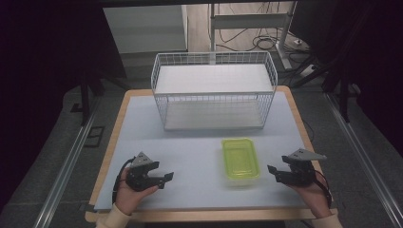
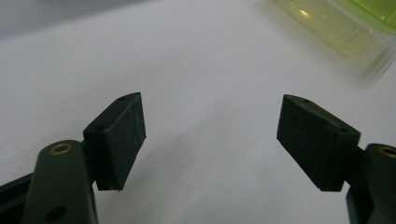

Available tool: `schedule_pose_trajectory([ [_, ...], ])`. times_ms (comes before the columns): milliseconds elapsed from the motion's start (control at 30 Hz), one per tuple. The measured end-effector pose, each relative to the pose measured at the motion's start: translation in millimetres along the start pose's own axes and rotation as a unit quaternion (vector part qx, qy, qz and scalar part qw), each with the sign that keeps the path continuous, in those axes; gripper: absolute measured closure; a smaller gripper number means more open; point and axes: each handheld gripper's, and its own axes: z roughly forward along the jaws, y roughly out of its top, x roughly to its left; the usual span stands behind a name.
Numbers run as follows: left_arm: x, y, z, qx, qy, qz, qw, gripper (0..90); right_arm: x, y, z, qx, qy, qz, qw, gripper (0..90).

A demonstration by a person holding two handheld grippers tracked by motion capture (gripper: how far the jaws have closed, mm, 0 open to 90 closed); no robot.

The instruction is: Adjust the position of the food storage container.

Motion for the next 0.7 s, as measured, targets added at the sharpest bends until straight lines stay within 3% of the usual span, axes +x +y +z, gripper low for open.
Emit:
schedule_pose_trajectory([
  [200, 0.3, -0.2, -0.4, 0.0, 0.003, 0.002, 1.0, 23.6, -2.9, 0.3, 0.0, -0.001, 0.011, 0.011, 0.9999, 32.0],
  [433, 0.8, 0.0, -0.4, 0.001, 0.002, 0.002, 1.0, 23.5, -1.6, 2.5, -4.4, 0.0, 0.021, 0.0, 0.9998, 43.7],
  [533, 1.3, -1.0, -1.9, -0.001, 0.001, 0.005, 1.0, 23.5, -2.5, 3.3, -6.9, 0.008, 0.022, -0.012, 0.9997, 59.4],
  [567, 1.3, -1.0, -1.9, -0.001, 0.001, 0.005, 1.0, 23.5, -2.5, 3.3, -6.9, 0.008, 0.022, -0.012, 0.9997, 59.4],
  [600, 2.2, -2.0, -1.7, 0.001, 0.003, 0.002, 1.0, 23.5, -4.1, 4.3, -8.1, 0.011, 0.031, -0.016, 0.9993, 71.6],
  [700, 4.0, -2.6, -1.4, 0.002, 0.004, 0.0, 1.0, 23.5, -4.4, 5.4, -8.8, 0.018, 0.038, -0.029, 0.9987, 82.0],
])
